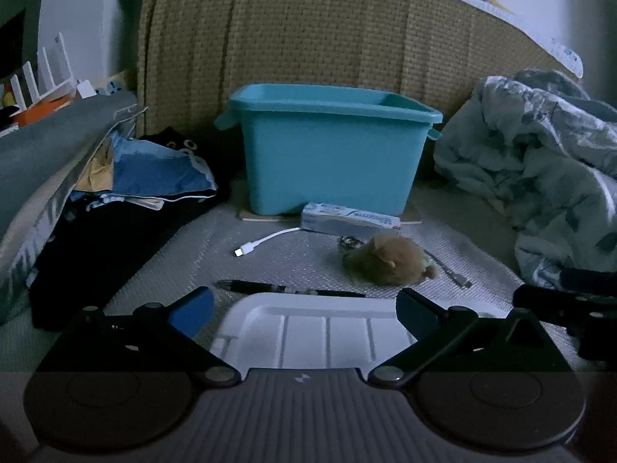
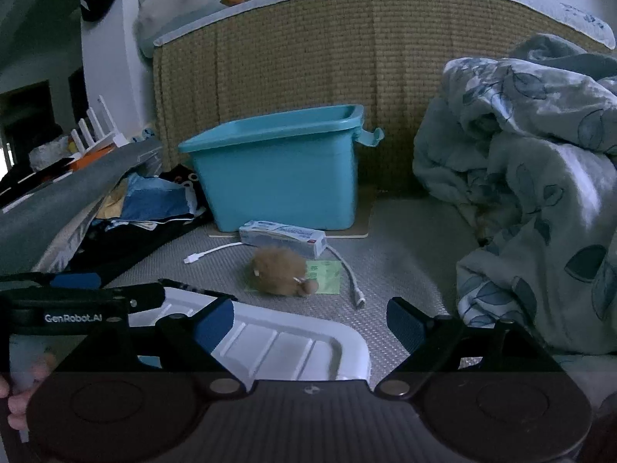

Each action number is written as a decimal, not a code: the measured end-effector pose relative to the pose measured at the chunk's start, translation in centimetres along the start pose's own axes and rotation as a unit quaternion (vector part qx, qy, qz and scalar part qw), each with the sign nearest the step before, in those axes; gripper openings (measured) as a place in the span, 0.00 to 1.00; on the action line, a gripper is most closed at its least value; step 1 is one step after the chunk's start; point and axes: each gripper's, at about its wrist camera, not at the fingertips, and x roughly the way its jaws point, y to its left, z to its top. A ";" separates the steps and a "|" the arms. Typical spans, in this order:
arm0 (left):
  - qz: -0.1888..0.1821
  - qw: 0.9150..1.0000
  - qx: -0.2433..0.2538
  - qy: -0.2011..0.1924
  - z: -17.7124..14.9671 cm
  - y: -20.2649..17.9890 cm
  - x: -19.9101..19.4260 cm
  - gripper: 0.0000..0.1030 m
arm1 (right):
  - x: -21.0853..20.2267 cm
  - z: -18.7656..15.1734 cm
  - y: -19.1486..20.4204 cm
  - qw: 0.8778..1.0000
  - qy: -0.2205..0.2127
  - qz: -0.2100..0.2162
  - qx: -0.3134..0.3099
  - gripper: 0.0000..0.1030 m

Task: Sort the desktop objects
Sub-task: 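Move the left gripper toward the brown fluffy plush keychain, then close the left gripper on the brown plush keychain, then lift the plush with the left gripper and carry it over the teal bin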

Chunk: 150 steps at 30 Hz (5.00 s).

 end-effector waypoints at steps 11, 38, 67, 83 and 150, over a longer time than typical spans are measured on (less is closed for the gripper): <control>0.009 0.998 0.008 -0.065 0.3 -0.3 -1.8 1.00 | 1.6 0.1 0.1 1.000 -0.008 0.014 0.008 0.87; 0.019 0.999 0.015 -0.027 -0.4 0.5 -0.6 1.00 | 5.0 0.7 -0.1 1.000 -0.007 0.028 0.011 0.76; -0.068 0.997 0.031 0.022 1.7 -0.2 2.5 0.75 | 5.4 0.4 -1.4 0.997 0.000 0.041 0.061 0.76; -0.127 0.986 0.030 0.104 3.6 -3.8 8.6 0.63 | 5.6 0.2 -4.1 0.990 -0.008 0.023 0.135 0.76; -0.099 0.994 -0.034 -0.006 24.3 1.9 7.7 0.36 | 6.4 -0.3 -5.8 0.977 0.002 0.036 0.210 0.76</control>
